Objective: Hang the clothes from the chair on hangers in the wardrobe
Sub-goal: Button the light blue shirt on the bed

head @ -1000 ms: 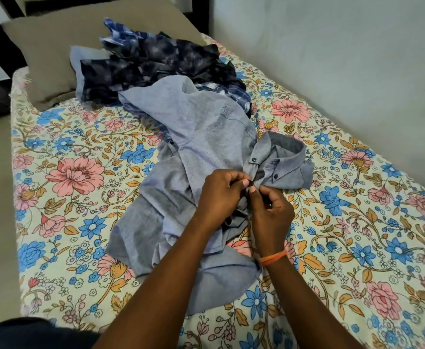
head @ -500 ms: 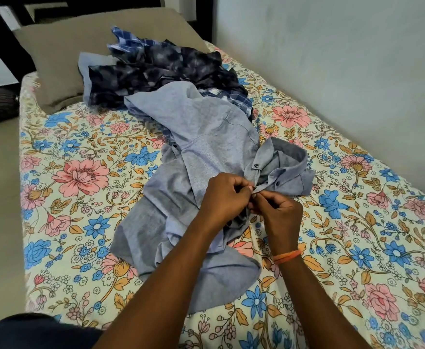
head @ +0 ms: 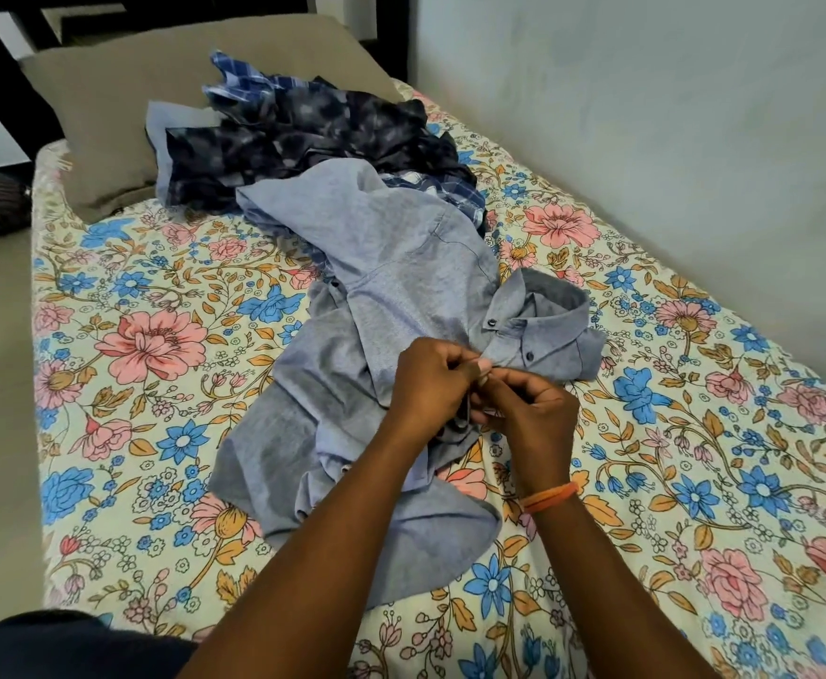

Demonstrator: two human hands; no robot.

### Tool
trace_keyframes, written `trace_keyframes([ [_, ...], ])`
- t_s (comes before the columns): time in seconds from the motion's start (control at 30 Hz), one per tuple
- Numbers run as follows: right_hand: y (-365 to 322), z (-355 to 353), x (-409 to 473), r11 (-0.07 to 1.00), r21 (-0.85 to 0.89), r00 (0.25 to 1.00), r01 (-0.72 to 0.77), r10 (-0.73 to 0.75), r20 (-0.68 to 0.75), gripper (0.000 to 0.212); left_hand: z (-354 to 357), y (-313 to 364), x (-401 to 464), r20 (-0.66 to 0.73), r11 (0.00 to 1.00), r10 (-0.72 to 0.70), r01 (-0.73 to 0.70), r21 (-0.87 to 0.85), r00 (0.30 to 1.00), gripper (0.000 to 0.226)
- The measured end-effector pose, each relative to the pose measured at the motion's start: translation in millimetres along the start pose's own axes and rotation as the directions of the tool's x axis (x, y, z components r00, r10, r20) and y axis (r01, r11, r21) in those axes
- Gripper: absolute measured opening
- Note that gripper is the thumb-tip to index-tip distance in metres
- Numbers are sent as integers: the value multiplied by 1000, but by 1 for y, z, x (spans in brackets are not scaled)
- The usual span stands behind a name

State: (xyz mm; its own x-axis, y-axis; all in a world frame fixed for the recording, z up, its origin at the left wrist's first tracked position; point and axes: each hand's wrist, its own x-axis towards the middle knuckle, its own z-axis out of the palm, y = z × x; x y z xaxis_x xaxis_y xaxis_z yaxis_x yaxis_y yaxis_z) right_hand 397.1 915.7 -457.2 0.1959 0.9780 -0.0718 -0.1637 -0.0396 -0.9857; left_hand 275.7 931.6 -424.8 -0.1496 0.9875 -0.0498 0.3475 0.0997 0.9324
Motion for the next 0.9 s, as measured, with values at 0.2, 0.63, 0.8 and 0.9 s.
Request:
trace_keyframes([
  [0.2,1,-4,0,997,7,995,-71,70,73,11,2,-1,-6,-26,1000,12,-11,11,1000,17],
  [0.63,-3,-33,-8,975,-154,986,-158,164,23,10,36,-3,-38,-122,741,243,-103,663,962,22],
  [0.8,-4,-113,-20,863,-506,997,-13,-31,-78,10,88,6,-85,121,530,392,-331,780,912,60],
  [0.9,-9,-169,-33,770,-638,986,8,-114,-125,8,125,15,-117,446,545,284,-525,653,849,58],
])
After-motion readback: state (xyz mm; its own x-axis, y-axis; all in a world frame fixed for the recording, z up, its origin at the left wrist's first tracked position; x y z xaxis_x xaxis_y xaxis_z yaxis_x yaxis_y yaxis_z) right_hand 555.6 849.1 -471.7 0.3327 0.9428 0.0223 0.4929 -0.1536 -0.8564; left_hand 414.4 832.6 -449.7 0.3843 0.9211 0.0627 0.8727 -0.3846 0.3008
